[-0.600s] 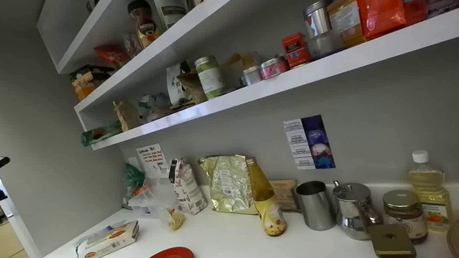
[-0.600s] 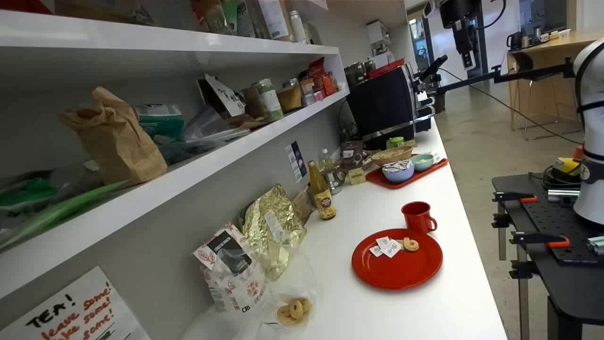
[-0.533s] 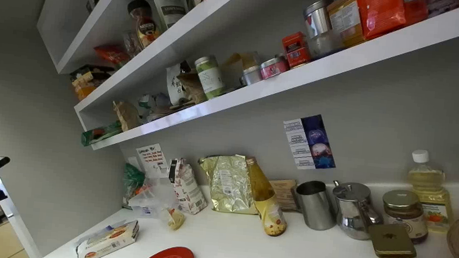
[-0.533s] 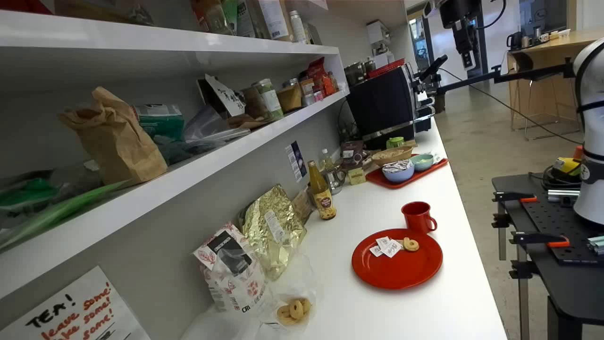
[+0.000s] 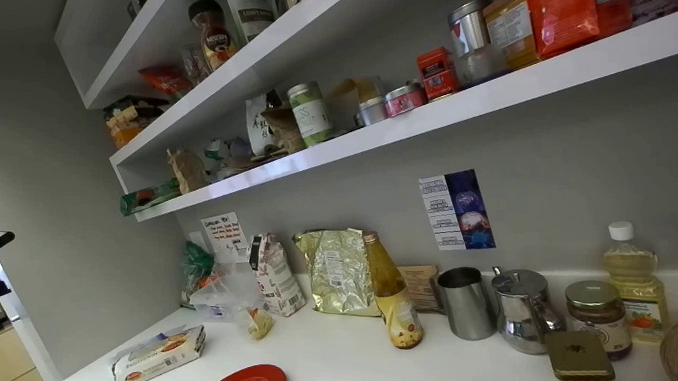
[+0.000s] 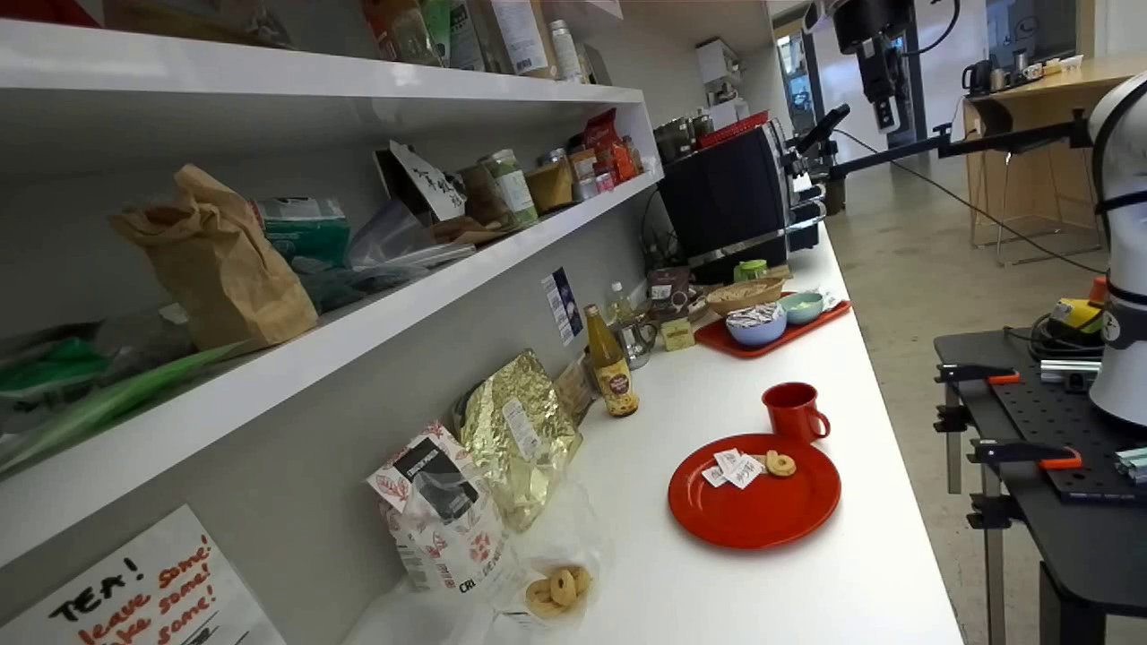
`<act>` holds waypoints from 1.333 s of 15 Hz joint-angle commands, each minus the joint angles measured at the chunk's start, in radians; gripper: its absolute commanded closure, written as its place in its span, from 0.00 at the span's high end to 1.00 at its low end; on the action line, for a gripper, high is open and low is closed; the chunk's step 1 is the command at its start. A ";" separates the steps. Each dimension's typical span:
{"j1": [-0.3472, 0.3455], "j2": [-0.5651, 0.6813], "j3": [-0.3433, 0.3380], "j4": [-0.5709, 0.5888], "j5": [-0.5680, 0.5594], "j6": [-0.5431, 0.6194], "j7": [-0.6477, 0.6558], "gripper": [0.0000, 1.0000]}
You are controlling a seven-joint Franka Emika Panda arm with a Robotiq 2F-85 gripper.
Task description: Put the cup on the plate
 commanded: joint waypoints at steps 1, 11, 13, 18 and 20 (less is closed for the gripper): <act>-0.029 0.059 -0.010 -0.008 0.043 0.129 0.011 1.00; -0.024 0.366 -0.021 -0.180 0.103 0.481 -0.018 1.00; -0.016 0.415 -0.001 -0.211 0.101 0.510 0.007 1.00; -0.010 0.527 0.045 -0.252 0.073 0.675 0.038 1.00; -0.018 0.557 0.071 -0.253 0.037 0.764 0.078 1.00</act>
